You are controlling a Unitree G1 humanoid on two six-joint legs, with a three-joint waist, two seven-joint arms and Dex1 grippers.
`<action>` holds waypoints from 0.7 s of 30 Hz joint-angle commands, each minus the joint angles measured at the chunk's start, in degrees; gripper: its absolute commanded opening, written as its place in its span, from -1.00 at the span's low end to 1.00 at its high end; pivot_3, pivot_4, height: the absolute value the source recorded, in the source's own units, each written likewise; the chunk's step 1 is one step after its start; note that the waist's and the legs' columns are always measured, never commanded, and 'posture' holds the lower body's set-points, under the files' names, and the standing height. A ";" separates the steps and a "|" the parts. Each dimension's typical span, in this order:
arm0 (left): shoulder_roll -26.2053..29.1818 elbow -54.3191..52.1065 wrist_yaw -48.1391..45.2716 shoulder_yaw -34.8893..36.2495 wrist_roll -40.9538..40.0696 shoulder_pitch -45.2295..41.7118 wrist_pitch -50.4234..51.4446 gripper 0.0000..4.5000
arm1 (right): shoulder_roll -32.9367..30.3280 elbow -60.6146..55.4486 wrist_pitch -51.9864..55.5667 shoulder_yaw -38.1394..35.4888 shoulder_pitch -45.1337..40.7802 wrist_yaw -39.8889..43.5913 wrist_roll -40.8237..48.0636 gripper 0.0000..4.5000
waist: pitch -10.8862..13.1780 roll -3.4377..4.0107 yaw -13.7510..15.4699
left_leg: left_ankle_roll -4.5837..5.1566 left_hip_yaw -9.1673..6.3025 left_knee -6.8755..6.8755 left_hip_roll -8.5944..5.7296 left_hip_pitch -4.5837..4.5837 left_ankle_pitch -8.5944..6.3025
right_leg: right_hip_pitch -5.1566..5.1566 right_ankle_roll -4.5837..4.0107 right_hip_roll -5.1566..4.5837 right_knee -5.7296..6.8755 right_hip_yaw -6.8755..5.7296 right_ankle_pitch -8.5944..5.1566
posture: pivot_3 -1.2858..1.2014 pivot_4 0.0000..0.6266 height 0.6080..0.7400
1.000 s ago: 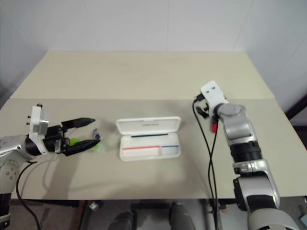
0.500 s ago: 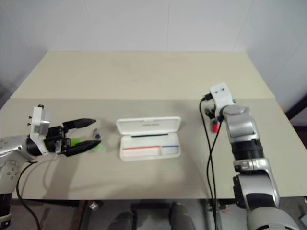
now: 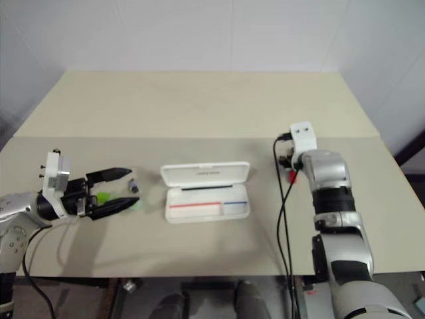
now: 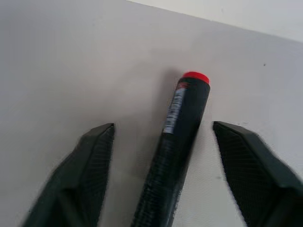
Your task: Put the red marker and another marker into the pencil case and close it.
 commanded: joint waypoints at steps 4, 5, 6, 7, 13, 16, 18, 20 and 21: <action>-0.09 -2.44 0.46 2.17 -0.90 0.88 -0.88 1.00 | -1.16 -0.08 -7.55 0.56 -0.77 0.99 0.12 -0.24 | 0.00 0.01 0.11 | 0.00 0.00 0.00 -0.02 -0.02 0.00 | 0.00 0.01 -0.01 -0.02 0.00 0.00 | 0.03 -0.52 1.00; -0.08 -2.46 0.47 2.19 -0.93 0.89 -0.87 1.00 | -1.42 -0.45 -9.12 0.89 -0.83 1.63 0.10 -0.39 | 0.01 0.01 0.07 | 0.00 0.00 0.00 -0.02 -0.03 0.00 | 0.00 0.01 -0.01 -0.04 0.00 0.00 | 0.03 -0.52 1.00; -0.04 -2.47 0.48 2.20 -0.95 0.89 -0.85 1.00 | -1.91 -1.11 -11.95 1.39 -0.90 2.98 0.16 -0.41 | 0.01 0.01 0.06 | 0.00 0.00 -0.01 -0.02 -0.04 0.00 | 0.00 0.01 -0.01 -0.06 0.00 0.01 | 0.03 -0.52 1.00; 0.01 -2.42 0.46 2.22 -0.97 0.85 -0.84 1.00 | -2.46 -1.71 -14.24 1.86 -1.06 4.32 0.22 -0.41 | 0.01 0.02 0.06 | 0.00 0.00 -0.04 -0.02 -0.04 0.00 | 0.00 0.02 -0.01 -0.08 0.00 0.01 | 0.03 -0.52 1.00; 0.34 -1.86 0.07 2.16 -0.93 0.35 -0.78 1.00 | -3.92 -7.27 -27.56 2.78 -1.25 11.18 1.97 -0.41 | 0.03 0.04 -0.15 | 0.01 0.01 -0.14 0.00 -0.05 -0.01 | -0.01 0.03 -0.01 -0.17 -0.01 0.00 | 0.03 -0.52 1.00; 0.40 -1.65 -0.14 1.87 -0.94 -0.07 -0.66 1.00 | -3.84 -13.17 -31.50 3.63 -0.48 15.65 3.66 -0.41 | 0.03 0.05 -0.56 | 0.01 0.01 -0.17 0.02 -0.06 -0.01 | -0.06 0.03 0.01 -0.13 0.00 0.00 | 0.03 -0.52 1.00; 0.35 -1.54 -0.39 1.64 -0.97 -0.29 -0.60 1.00 | -4.25 -19.10 -34.12 5.63 0.63 19.94 4.43 -0.41 | 0.03 0.05 -0.71 | 0.01 0.00 -0.16 0.03 -0.06 -0.01 | -0.07 0.03 0.02 -0.10 -0.01 0.00 | 0.03 -0.52 1.00; 0.27 -1.49 -0.54 1.48 -0.90 -0.44 -0.64 1.00 | -4.68 -23.63 -33.91 7.74 1.19 23.50 4.97 -0.41 | 0.03 0.04 -0.87 | 0.01 0.00 -0.16 0.03 -0.06 -0.01 | -0.07 0.03 0.01 -0.10 -0.01 0.00 | 0.03 -0.52 1.00; 0.23 -1.43 -0.62 1.40 -0.87 -0.56 -0.68 1.00 | -4.31 -25.30 -34.37 8.29 1.32 24.78 5.70 -0.41 | 0.03 0.04 -0.92 | 0.00 0.00 -0.15 0.03 -0.06 -0.01 | -0.07 0.03 0.00 -0.10 -0.01 0.00 | 0.03 -0.52 1.00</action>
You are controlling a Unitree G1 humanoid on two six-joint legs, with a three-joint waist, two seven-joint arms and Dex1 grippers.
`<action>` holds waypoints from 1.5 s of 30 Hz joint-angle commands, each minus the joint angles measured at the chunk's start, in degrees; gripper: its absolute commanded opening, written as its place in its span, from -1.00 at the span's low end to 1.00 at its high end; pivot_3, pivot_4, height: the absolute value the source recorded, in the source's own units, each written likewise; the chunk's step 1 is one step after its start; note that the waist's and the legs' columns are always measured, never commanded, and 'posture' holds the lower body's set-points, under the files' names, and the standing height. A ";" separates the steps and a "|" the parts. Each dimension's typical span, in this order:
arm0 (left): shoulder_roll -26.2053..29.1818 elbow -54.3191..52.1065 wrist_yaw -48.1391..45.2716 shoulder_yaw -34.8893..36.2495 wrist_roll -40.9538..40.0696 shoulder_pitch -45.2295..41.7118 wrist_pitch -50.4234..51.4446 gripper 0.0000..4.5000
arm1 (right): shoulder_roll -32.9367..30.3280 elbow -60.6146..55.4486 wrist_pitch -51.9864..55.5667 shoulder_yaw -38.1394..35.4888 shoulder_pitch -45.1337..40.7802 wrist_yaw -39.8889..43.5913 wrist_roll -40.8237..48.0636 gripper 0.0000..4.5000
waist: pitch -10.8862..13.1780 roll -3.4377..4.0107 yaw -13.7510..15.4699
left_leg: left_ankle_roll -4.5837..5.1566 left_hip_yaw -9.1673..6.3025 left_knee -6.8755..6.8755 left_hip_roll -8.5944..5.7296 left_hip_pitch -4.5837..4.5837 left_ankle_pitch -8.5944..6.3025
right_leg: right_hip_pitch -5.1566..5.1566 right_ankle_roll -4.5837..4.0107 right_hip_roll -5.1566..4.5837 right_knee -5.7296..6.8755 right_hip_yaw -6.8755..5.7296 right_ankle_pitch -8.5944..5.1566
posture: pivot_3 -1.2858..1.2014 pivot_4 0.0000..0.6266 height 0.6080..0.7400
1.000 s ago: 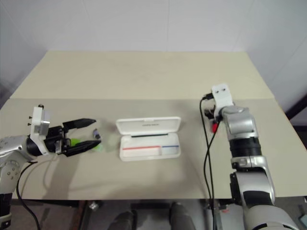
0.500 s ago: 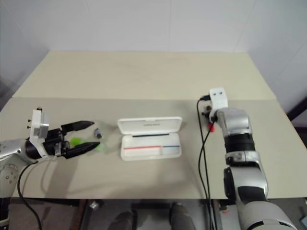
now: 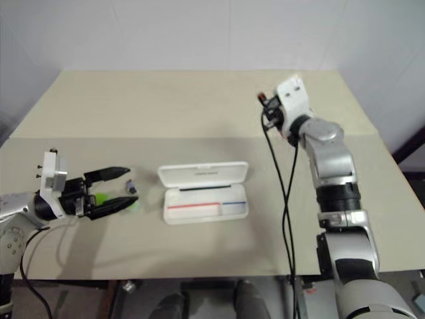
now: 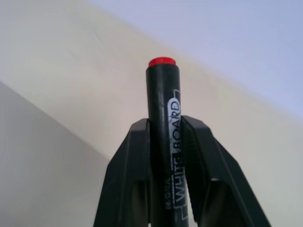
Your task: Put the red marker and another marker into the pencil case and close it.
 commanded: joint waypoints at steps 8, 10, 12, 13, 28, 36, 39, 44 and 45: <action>0.07 -0.76 -0.96 0.58 -0.58 -1.31 -1.27 1.00 | -0.18 -24.23 3.79 2.29 2.15 19.97 19.36 -0.41 | 0.00 0.00 0.01 | 0.00 -0.04 0.01 0.00 0.00 0.00 | 0.00 0.00 -0.01 0.03 -0.01 0.00 | 0.03 -0.52 1.00; 0.20 -0.94 -0.94 0.76 -0.62 -1.17 -1.19 1.00 | -1.55 -27.32 6.35 1.94 2.66 23.04 23.58 -0.41 | 0.00 0.00 0.13 | 0.00 -0.07 0.01 0.01 -0.01 0.00 | 0.00 -0.01 -0.01 0.02 -0.03 0.00 | 0.03 -0.52 1.00; 0.26 -1.11 -0.97 1.04 -0.63 -0.78 -1.20 1.00 | -5.05 -28.95 10.50 4.17 2.99 26.34 24.88 -0.41 | 0.00 0.00 0.32 | 0.00 -0.07 0.02 0.01 -0.01 0.00 | 0.00 -0.01 -0.03 0.02 -0.03 0.00 | 0.03 -0.52 1.00; 0.33 -1.17 -1.03 1.16 -0.60 -0.54 -1.21 1.00 | -7.84 -29.28 11.67 7.69 3.47 28.21 22.65 -0.41 | 0.00 -0.01 0.51 | 0.00 -0.06 0.03 0.00 -0.01 0.00 | 0.01 -0.02 -0.04 0.02 -0.03 -0.01 | 0.03 -0.52 1.00; 1.71 -1.63 -2.67 1.69 0.46 2.04 -2.38 1.00 | -4.40 -26.61 2.54 30.76 5.08 22.56 -4.93 -0.41 | -0.04 -0.06 1.19 | -0.02 -0.01 0.05 0.00 -0.14 0.01 | -0.21 -0.09 -0.03 0.06 -0.01 -0.05 | 0.03 -0.52 1.00; 1.50 -2.68 -1.98 2.19 0.09 3.28 -2.52 1.00 | -0.05 -22.71 1.62 30.93 4.35 20.73 -10.07 -0.41 | -0.04 -0.06 1.21 | -0.03 -0.02 0.06 0.00 -0.14 0.01 | -0.21 -0.09 -0.03 0.08 -0.02 -0.05 | 0.03 -0.52 1.00; 1.43 -3.00 -1.83 2.36 0.03 3.55 -2.46 1.00 | 0.63 -21.80 1.47 30.50 4.20 20.71 -11.15 -0.41 | -0.04 -0.06 1.14 | -0.03 -0.02 0.05 0.00 -0.14 0.01 | -0.22 -0.09 -0.02 0.10 -0.02 -0.05 | 0.03 -0.52 1.00; 1.31 -2.97 -1.59 2.46 0.14 3.64 -2.63 1.00 | 0.54 -20.79 0.57 29.96 4.15 21.25 -12.41 0.32 | -0.04 -0.06 1.15 | -0.02 -0.02 0.06 0.01 -0.13 0.01 | -0.23 -0.10 -0.01 0.12 -0.02 -0.05 | 0.03 -0.52 1.00; 1.25 -2.95 -1.56 2.40 0.15 3.59 -2.67 1.00 | 0.31 -20.81 0.37 29.92 4.26 21.58 -12.50 0.50 | -0.04 -0.06 1.16 | -0.03 -0.02 0.05 0.00 -0.13 0.01 | -0.23 -0.10 -0.02 0.12 -0.02 -0.05 | 0.03 -0.52 1.00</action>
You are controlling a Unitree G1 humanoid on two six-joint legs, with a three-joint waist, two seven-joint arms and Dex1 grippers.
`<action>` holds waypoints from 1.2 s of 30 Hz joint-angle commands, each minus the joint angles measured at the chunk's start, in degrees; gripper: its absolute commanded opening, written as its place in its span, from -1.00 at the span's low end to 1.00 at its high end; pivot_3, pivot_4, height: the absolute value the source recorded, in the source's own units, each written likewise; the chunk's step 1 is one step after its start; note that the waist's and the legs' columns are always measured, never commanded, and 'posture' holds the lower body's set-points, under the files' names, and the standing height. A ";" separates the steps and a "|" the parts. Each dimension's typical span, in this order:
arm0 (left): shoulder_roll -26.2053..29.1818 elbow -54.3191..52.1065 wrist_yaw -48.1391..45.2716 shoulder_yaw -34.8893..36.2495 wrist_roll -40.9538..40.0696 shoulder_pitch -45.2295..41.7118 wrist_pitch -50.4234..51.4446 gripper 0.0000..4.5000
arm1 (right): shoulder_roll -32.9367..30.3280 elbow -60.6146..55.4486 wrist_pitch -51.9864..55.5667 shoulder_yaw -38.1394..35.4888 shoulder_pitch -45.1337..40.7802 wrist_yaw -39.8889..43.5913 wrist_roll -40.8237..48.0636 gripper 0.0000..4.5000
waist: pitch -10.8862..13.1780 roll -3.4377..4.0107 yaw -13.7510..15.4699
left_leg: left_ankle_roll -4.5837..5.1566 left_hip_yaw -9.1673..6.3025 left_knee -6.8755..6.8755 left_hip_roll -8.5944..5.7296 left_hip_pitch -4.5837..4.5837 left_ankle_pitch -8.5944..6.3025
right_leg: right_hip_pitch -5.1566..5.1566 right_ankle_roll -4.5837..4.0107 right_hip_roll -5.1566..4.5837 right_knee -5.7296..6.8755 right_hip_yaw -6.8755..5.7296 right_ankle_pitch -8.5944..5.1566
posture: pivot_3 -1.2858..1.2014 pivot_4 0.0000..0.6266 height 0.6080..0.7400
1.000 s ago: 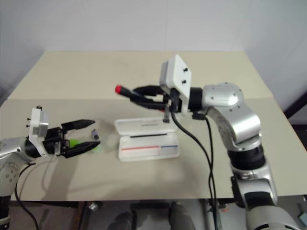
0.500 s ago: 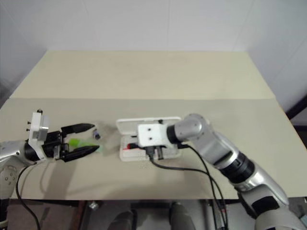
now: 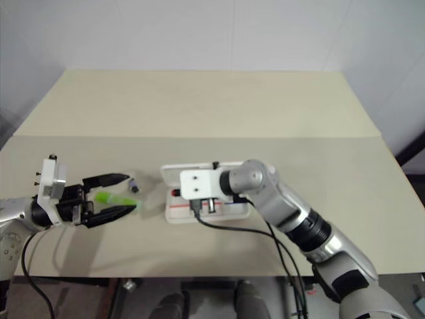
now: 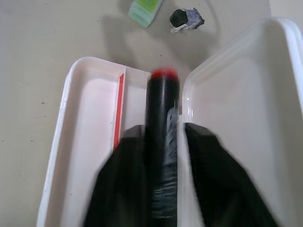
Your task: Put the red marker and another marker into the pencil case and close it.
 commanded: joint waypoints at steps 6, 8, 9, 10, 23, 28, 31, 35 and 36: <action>0.15 -1.78 0.51 1.36 -0.50 0.04 -1.04 1.00 | -1.15 -3.30 -0.19 -3.13 0.10 3.66 1.92 0.98 | 0.00 0.00 0.01 | 0.00 0.00 0.00 0.00 0.00 0.00 | 0.00 0.00 0.00 0.00 0.00 0.00 | 0.03 -0.52 1.00; 0.06 -1.73 0.52 1.25 -0.49 0.02 -1.09 1.00 | -2.32 -5.07 0.75 -4.58 0.61 6.08 4.51 0.98 | 0.00 0.00 0.02 | 0.00 0.00 0.00 0.00 0.00 0.00 | 0.00 0.00 0.00 -0.01 0.00 0.00 | 0.03 -0.52 1.00; 0.00 -1.76 0.57 1.21 -0.50 0.03 -1.08 1.00 | -3.05 -6.07 1.22 -5.63 0.94 7.59 6.44 0.98 | 0.00 0.00 0.04 | 0.00 0.00 0.00 0.00 0.00 0.00 | 0.00 0.00 0.00 0.00 0.00 0.00 | 0.03 -0.52 1.00; -0.05 -1.71 0.60 1.18 -0.48 0.02 -1.10 1.00 | -3.58 -6.81 1.65 -6.66 1.18 8.85 8.24 0.98 | 0.00 0.00 0.05 | 0.00 0.00 0.00 0.00 0.00 0.00 | 0.00 0.00 0.00 0.00 0.00 0.00 | 0.03 -0.52 1.00; -0.47 -1.60 8.44 2.50 2.83 1.86 -1.06 1.00 | -9.50 -8.47 2.37 -23.07 4.48 19.88 30.75 0.98 | 0.00 0.00 0.04 | 0.00 0.00 0.01 0.01 0.01 0.00 | 0.02 0.01 0.00 0.01 0.00 0.00 | 0.03 -0.52 1.00; 5.40 1.44 4.73 3.86 5.06 5.79 0.13 1.00 | -12.12 -4.96 -0.95 -26.10 5.53 21.93 32.59 0.98 | 0.00 -0.01 -0.01 | 0.01 0.01 0.00 0.03 0.02 0.00 | 0.01 -0.01 0.03 0.02 0.00 0.00 | 0.03 -0.52 1.00; 10.77 7.02 0.60 2.45 8.16 5.92 -1.30 1.00 | -13.33 -2.66 -3.50 -25.58 5.65 22.09 31.17 0.98 | 0.01 0.00 0.00 | 0.01 0.05 0.01 0.02 0.05 0.00 | 0.02 -0.05 0.03 0.01 0.01 -0.02 | 0.03 -0.52 1.00; 17.48 15.15 -5.62 -2.70 13.01 2.53 -2.96 1.00 | -13.07 -0.99 -5.42 -24.81 5.64 21.31 30.10 0.98 | 0.01 0.01 -0.04 | 0.01 0.08 0.00 0.02 0.05 0.00 | 0.01 -0.17 0.03 -0.01 0.02 -0.09 | 0.03 -0.52 1.00; 18.63 17.87 -7.11 -4.66 14.70 0.64 -4.19 1.00 | -12.90 -0.86 -5.57 -24.64 5.76 21.02 29.86 0.98 | 0.01 0.01 -0.03 | 0.01 0.08 -0.02 0.02 0.04 0.00 | 0.01 -0.15 0.03 -0.02 0.02 -0.08 | 0.03 -0.52 1.00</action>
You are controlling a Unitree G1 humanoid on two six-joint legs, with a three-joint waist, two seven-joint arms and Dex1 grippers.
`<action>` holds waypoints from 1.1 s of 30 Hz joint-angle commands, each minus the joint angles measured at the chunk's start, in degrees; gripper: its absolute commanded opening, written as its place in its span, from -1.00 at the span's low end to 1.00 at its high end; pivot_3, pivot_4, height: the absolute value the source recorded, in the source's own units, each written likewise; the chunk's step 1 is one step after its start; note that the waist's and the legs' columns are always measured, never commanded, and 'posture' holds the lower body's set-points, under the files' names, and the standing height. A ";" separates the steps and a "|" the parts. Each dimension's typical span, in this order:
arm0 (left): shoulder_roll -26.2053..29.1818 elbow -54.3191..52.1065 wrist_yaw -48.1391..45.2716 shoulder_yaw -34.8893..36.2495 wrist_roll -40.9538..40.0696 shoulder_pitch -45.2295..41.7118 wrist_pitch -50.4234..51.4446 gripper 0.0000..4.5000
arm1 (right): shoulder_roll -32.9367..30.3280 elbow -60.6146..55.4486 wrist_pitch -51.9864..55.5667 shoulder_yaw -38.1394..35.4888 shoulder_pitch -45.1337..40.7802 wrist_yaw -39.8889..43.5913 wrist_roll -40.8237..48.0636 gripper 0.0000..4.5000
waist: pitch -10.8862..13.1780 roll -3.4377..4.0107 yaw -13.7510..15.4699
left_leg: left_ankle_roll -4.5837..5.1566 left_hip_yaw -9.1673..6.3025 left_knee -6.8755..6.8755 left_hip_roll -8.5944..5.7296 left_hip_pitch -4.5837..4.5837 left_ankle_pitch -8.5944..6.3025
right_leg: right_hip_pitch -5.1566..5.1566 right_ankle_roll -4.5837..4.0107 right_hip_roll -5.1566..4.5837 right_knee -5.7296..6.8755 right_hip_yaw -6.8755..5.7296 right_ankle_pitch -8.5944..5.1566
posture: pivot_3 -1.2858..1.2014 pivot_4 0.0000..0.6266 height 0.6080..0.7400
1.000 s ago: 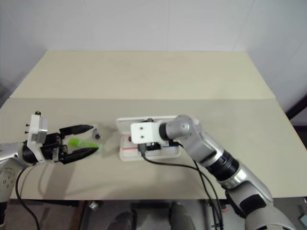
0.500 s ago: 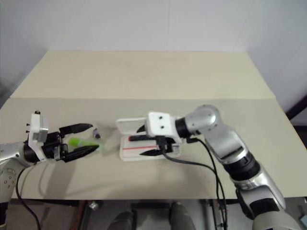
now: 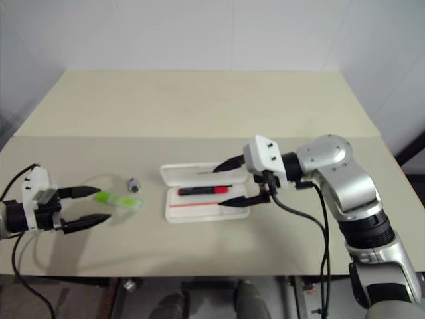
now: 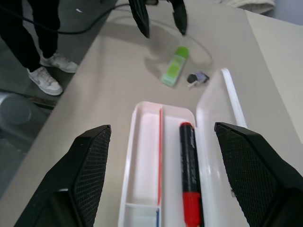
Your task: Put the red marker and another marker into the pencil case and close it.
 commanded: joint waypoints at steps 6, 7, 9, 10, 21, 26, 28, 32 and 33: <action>2.19 22.47 -11.43 -14.60 12.41 -21.16 -10.72 1.00 | 0.08 -0.51 -1.37 -0.48 0.66 -1.34 0.24 0.98 | 0.00 0.00 0.27 | 0.00 -0.04 0.00 -0.01 -0.07 0.00 | -0.01 0.11 0.01 0.01 -0.06 0.06 | 0.03 -0.52 1.00; 1.65 25.12 -12.36 -16.02 13.58 -23.95 -11.87 1.00 | 0.03 -0.58 -1.19 -0.61 0.71 -1.44 0.41 0.98 | 0.00 -0.01 0.26 | 0.00 -0.01 0.00 -0.04 -0.07 0.00 | -0.01 0.13 -0.01 0.02 -0.05 0.06 | 0.03 -0.52 1.00; 0.14 30.86 -14.76 -19.14 16.20 -30.48 -14.18 1.00 | -0.34 -0.67 -0.84 -1.40 1.13 -1.56 1.05 0.98 | 0.00 -0.01 0.26 | 0.00 -0.02 0.02 -0.04 -0.10 0.00 | -0.04 0.15 0.00 0.05 -0.05 0.07 | 0.03 -0.52 1.00; -0.40 33.03 -15.73 -20.09 17.07 -32.63 -15.13 1.00 | -0.46 -0.70 -0.73 -1.67 1.29 -1.61 1.30 0.98 | 0.00 -0.01 0.26 | 0.00 -0.03 0.02 -0.04 -0.11 0.00 | -0.05 0.17 0.00 0.06 -0.06 0.08 | 0.03 -0.52 1.00; -5.89 54.68 -24.05 -30.72 29.08 -49.68 -24.58 1.00 | -1.30 -2.24 -0.41 -3.02 3.98 -4.92 1.07 0.98 | 0.00 -0.02 -0.06 | 0.00 -0.03 0.08 -0.05 -0.11 0.00 | -0.14 0.22 0.03 0.29 -0.01 0.05 | 0.03 -0.52 1.00; -7.16 59.82 -23.72 -32.74 32.62 -52.33 -27.42 1.00 | -1.25 -2.28 -0.90 -2.96 4.11 -5.89 0.82 0.98 | 0.00 -0.03 0.15 | 0.00 -0.04 0.20 -0.07 -0.12 0.00 | -0.13 0.23 0.00 0.35 -0.02 0.04 | 0.03 -0.52 1.00; -7.47 60.73 -23.68 -32.79 33.16 -52.68 -28.27 1.00 | -1.23 -2.17 -1.08 -2.93 4.12 -6.23 0.68 0.98 | 0.00 -0.03 0.15 | 0.00 -0.04 0.25 -0.07 -0.12 0.00 | -0.12 0.24 0.00 0.38 -0.02 0.04 | 0.03 -0.52 1.00; -7.88 61.53 -22.94 -32.26 33.34 -52.59 -29.72 0.72 | -1.02 -2.00 -1.63 -2.68 4.23 -6.61 0.52 1.00 | 0.00 -0.03 0.02 | 0.00 -0.06 0.35 -0.07 -0.11 0.00 | -0.12 0.24 0.02 0.47 -0.02 0.04 | 0.03 -0.52 1.00; -7.86 61.72 -22.88 -32.31 33.53 -52.51 -29.89 0.59 | -0.88 -1.81 -1.85 -2.61 4.13 -6.64 0.48 1.00 | 0.00 -0.03 0.02 | 0.00 -0.05 0.36 -0.07 -0.11 0.00 | -0.11 0.24 0.02 0.48 -0.01 0.04 | 0.03 -0.52 1.00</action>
